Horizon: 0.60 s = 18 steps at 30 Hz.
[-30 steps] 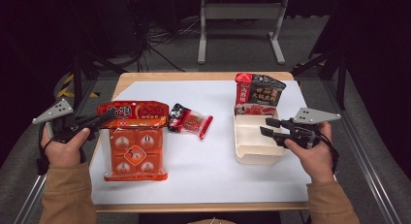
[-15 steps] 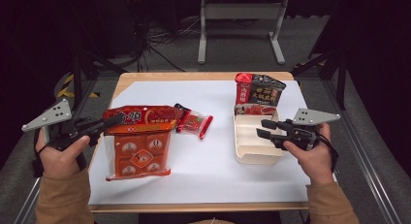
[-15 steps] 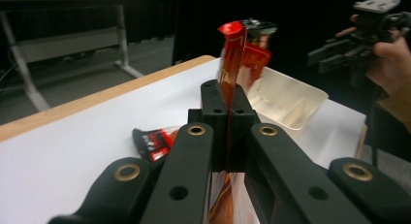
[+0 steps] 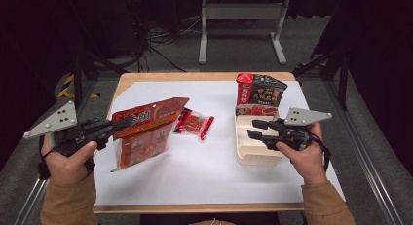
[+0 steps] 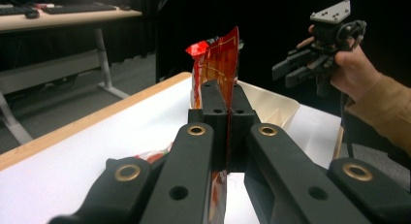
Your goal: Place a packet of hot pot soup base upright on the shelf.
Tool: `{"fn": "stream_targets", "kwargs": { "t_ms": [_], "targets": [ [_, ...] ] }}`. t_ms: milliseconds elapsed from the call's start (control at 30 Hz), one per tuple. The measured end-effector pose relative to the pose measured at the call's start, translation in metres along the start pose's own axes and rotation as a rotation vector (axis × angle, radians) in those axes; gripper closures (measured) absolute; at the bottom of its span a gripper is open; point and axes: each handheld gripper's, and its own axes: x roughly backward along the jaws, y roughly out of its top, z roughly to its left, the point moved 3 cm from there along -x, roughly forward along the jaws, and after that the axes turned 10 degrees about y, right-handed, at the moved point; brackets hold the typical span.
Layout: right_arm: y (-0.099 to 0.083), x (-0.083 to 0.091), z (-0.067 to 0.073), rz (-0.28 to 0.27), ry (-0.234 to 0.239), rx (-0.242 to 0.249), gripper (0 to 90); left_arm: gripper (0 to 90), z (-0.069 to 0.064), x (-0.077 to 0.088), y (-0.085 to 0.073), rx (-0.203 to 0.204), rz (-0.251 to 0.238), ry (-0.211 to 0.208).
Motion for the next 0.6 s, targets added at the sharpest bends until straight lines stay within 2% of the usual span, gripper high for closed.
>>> {"fn": "stream_targets", "kwargs": {
  "t_ms": [133, 267, 367, 433, 600],
  "targets": [
    [0.007, -0.015, 0.006, -0.016, 0.024, 0.025, 49.0, 90.0, -0.006, -0.008, 0.002, -0.004, -0.015, -0.020],
    [0.020, -0.029, 0.013, -0.043, 0.064, 0.051, 44.3, 90.0, -0.016, -0.019, 0.002, -0.017, -0.029, -0.073],
    [0.027, -0.036, 0.018, -0.046, 0.079, 0.072, 41.8, 90.0, -0.020, -0.026, 0.003, -0.013, -0.033, -0.106],
    [0.031, -0.040, 0.020, -0.047, 0.087, 0.081, 40.1, 90.0, -0.022, -0.028, 0.003, -0.010, -0.035, -0.113],
    [0.037, -0.046, 0.019, -0.065, 0.095, 0.092, 36.2, 90.0, -0.030, -0.038, 0.005, -0.024, -0.035, -0.151]
  ]
}}
